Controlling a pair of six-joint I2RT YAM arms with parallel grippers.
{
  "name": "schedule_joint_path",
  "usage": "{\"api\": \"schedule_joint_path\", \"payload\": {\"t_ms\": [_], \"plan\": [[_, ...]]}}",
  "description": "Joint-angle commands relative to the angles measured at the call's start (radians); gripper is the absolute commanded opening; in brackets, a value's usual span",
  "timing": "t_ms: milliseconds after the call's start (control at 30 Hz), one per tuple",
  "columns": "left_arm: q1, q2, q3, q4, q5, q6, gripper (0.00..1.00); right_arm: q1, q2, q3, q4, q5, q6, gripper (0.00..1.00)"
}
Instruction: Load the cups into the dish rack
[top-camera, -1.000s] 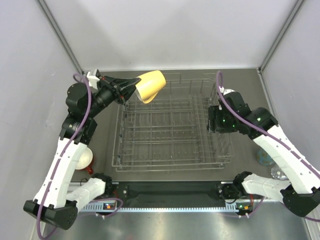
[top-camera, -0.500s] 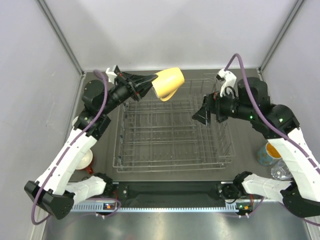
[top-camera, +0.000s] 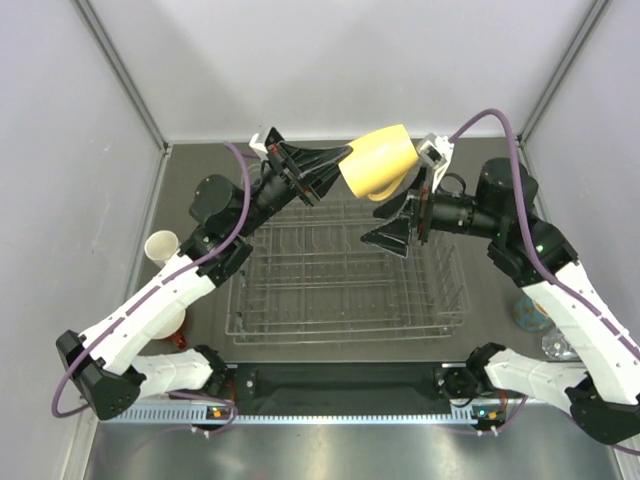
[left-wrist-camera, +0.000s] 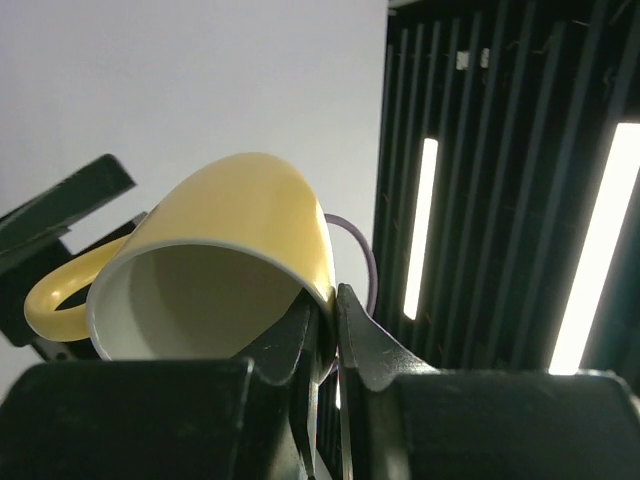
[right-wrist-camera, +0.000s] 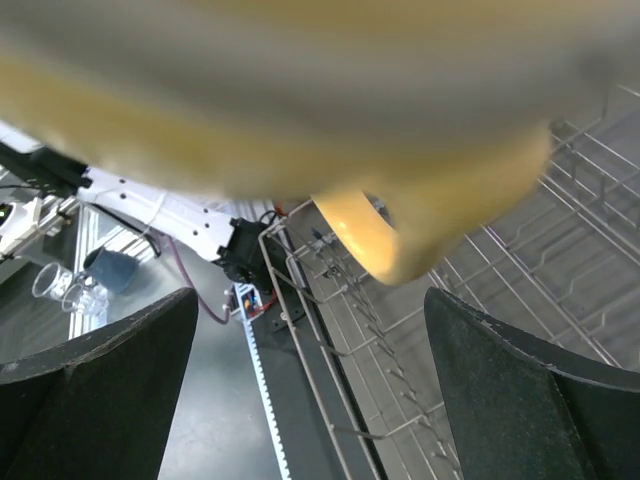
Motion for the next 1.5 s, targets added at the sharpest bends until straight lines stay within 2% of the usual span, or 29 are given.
{"api": "schedule_joint_path", "payload": {"t_ms": [0, 300, 600, 900, 1267, 1467], "plan": [[-0.038, -0.011, 0.015, 0.261, -0.076, -0.067, 0.0, -0.004, -0.07, -0.03, 0.17, -0.051, 0.024, 0.94], [-0.114, -0.031, -0.021, 0.308, -0.098, -0.09, 0.0, -0.021, -0.144, -0.075, 0.22, -0.047, 0.022, 0.86], [-0.151, -0.091, -0.08, 0.308, -0.099, -0.09, 0.0, -0.055, -0.121, -0.038, 0.226, -0.114, 0.028, 0.79], [-0.163, -0.111, -0.113, 0.327, -0.092, -0.111, 0.0, -0.056, -0.104, -0.019, 0.289, -0.212, 0.09, 0.55], [-0.175, -0.129, -0.139, 0.358, -0.119, -0.124, 0.0, -0.055, -0.147, -0.056, 0.333, -0.163, 0.126, 0.56], [-0.19, -0.144, -0.146, 0.342, -0.13, -0.121, 0.0, -0.056, -0.142, -0.042, 0.335, -0.16, 0.129, 0.5]]}}
